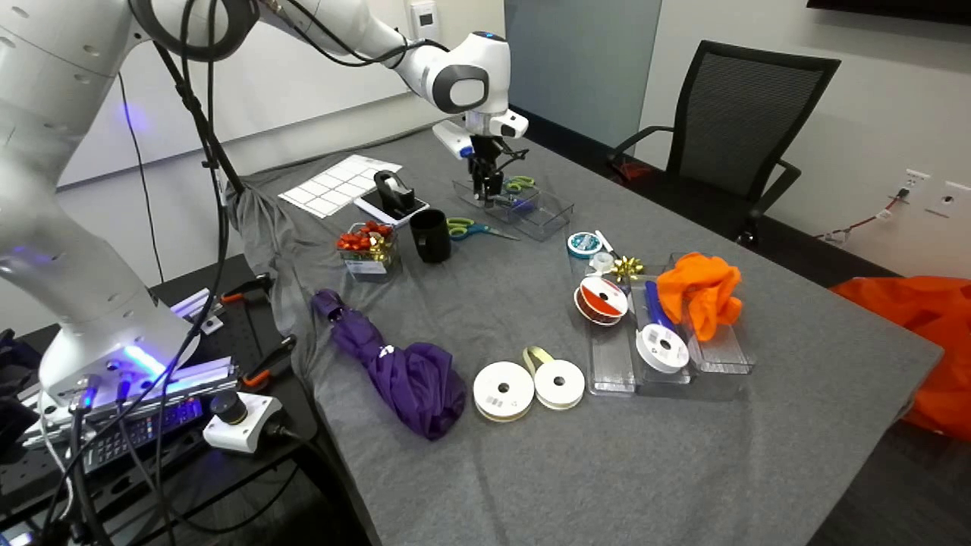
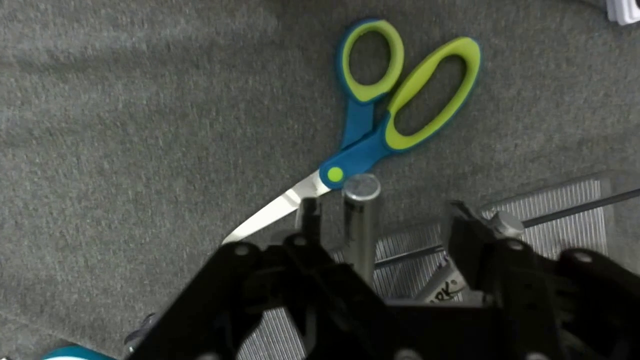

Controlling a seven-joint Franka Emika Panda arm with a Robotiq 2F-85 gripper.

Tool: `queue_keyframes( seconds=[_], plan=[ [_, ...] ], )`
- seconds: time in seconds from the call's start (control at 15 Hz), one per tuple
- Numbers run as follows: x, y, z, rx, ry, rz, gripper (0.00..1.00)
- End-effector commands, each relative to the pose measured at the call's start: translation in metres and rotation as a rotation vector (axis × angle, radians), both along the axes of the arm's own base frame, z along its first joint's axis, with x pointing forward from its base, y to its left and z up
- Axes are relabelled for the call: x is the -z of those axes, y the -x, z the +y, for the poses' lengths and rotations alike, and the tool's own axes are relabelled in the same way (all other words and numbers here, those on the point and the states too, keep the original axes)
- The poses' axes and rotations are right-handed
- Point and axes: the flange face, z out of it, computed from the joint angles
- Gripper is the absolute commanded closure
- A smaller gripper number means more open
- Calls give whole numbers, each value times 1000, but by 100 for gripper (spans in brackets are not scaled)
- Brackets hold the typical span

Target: Put the sharpie in the cup

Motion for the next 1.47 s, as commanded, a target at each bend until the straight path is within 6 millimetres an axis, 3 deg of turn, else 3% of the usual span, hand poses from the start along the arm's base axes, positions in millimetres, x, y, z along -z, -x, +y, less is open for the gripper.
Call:
queue_keyframes(
  seconds=[0.0,0.33,0.4,0.6,1.0,1.4],
  plan=[
    [-2,-4,-4,-22,11,21,63],
    [-16,-1,-5,-5,17,34,97],
    [-24,3,-4,5,17,46,99],
    [-43,14,0,24,5,85,96],
    [-108,42,7,42,-36,170,96],
    [-161,86,11,37,-91,328,96]
  ],
)
